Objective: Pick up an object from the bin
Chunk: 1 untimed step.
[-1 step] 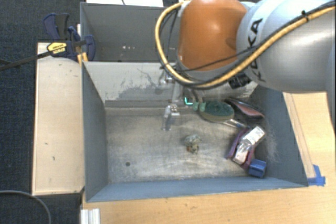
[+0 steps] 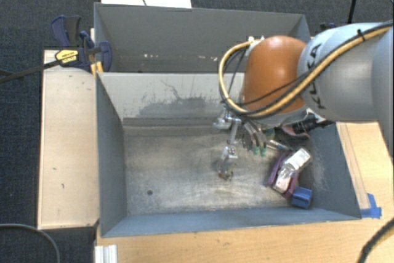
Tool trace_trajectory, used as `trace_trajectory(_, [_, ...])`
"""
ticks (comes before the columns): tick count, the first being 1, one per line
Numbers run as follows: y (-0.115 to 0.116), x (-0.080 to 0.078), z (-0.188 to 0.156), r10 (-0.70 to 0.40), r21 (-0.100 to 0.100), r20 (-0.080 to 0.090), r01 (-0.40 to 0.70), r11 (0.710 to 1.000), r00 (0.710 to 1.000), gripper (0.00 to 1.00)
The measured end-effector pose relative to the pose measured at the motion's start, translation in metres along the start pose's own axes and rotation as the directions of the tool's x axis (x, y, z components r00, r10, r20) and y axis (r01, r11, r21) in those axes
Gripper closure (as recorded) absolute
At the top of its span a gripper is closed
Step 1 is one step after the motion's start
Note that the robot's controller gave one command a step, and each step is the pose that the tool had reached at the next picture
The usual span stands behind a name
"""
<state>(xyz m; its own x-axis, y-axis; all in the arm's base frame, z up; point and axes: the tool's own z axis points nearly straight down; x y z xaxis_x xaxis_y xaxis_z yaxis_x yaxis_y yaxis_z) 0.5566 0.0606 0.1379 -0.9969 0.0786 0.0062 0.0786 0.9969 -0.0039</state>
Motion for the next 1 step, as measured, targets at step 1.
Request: trace_trajectory(1, [-0.0322, 0.0408, 0.0348, -0.230, -0.002, 0.005, 0.230, 0.973, 0.973, 0.00])
